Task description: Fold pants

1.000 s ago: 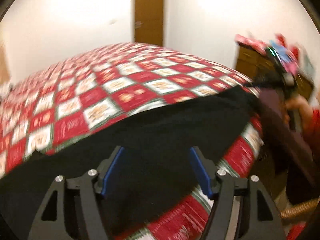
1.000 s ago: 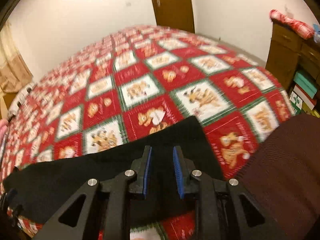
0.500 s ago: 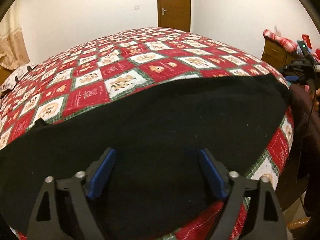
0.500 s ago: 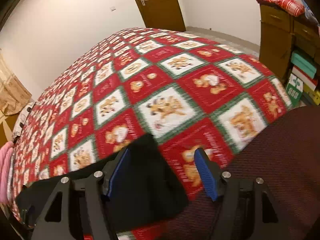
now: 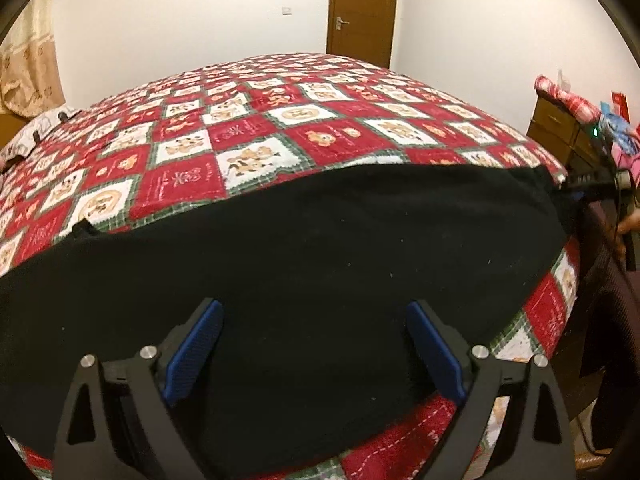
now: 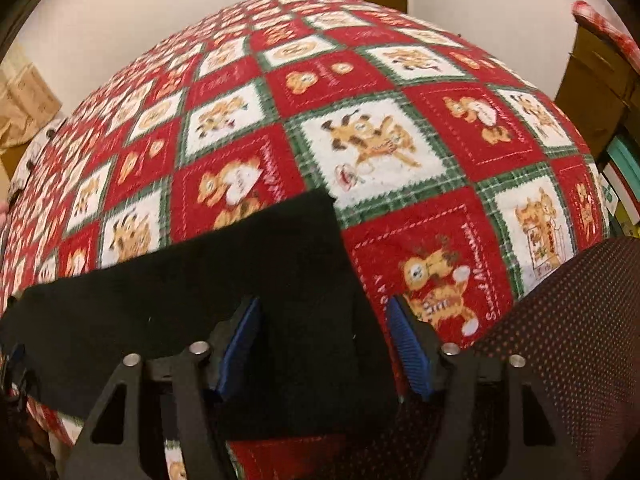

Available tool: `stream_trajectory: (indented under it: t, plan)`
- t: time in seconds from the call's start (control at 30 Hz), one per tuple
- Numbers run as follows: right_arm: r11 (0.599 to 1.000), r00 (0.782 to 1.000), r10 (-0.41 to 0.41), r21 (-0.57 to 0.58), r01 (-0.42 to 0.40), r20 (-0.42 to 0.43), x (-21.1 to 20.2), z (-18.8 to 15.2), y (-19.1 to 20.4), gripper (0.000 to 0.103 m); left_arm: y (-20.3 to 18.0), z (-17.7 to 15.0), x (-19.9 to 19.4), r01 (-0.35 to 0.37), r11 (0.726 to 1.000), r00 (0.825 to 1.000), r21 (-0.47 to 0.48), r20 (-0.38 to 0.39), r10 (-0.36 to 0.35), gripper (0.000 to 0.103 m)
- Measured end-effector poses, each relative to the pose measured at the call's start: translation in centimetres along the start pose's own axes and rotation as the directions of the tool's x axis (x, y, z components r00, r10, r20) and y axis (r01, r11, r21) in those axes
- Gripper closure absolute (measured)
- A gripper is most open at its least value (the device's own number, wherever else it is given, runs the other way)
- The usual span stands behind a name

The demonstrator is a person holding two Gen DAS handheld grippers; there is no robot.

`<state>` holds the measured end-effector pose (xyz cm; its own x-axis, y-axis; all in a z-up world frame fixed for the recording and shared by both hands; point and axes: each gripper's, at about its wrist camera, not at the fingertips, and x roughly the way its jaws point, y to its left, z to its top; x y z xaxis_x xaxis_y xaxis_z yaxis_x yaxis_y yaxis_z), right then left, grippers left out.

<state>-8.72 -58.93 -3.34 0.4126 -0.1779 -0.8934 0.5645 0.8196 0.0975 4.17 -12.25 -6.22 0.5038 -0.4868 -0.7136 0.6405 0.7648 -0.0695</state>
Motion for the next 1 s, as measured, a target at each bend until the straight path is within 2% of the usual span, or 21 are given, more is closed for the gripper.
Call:
stream_trajectory:
  t: [0.23, 0.3, 0.37, 0.5, 0.6, 0.67, 0.8, 0.9, 1.0]
  plan:
    - [1.000, 1.000, 0.007, 0.013, -0.007, -0.023, -0.2, -1.1, 0.5, 0.067, 1.1, 0.4, -1.2, 0.028, 0.998, 0.999, -0.056, 0.029, -0.027, 0.007]
    - [0.999, 1.000, 0.015, 0.031, -0.015, -0.015, -1.1, -1.1, 0.8, 0.092, 1.6, 0.4, -1.6, 0.032, 0.997, 0.999, -0.073, 0.039, -0.029, 0.007]
    - [0.998, 0.999, 0.048, 0.035, -0.048, 0.011, -2.4, -1.1, 1.7, 0.093, 2.4, 0.4, -2.1, 0.020, 0.996, 0.998, -0.088, 0.053, -0.016, 0.007]
    - [0.989, 0.986, 0.148, -0.034, -0.146, 0.071, -6.1, -1.2, 6.5, 0.093, 4.1, 0.3, -3.2, 0.011, 0.990, 0.997, -0.139, 0.076, -0.001, 0.007]
    - [0.963, 0.964, 0.252, -0.116, -0.242, 0.084, -8.3, -1.7, 12.0, 0.093, 5.2, 0.2, -3.8, 0.017, 0.984, 0.996, -0.177, 0.094, -0.001, 0.007]
    - [0.935, 0.945, 0.323, -0.175, -0.308, 0.062, -8.8, -2.3, 16.3, 0.093, 5.9, 0.0, -4.3, 0.012, 0.981, 0.994, -0.193, 0.107, 0.009, 0.007]
    - [0.886, 0.915, 0.403, -0.254, -0.387, 0.012, -7.8, -4.2, 23.8, 0.093, 7.2, -0.4, -5.4, -0.015, 0.978, 0.991, -0.207, 0.131, 0.043, 0.007]
    - [0.841, 0.890, 0.452, -0.307, -0.445, -0.052, -5.3, -6.2, 29.8, 0.093, 8.4, -1.0, -6.0, -0.027, 0.973, 0.989, -0.230, 0.135, 0.059, 0.007]
    - [0.821, 0.894, 0.439, -0.362, -0.441, -0.092, -3.0, -8.7, 34.4, 0.093, 9.7, -1.5, -6.6, -0.051, 0.966, 0.987, -0.253, 0.134, 0.087, 0.007]
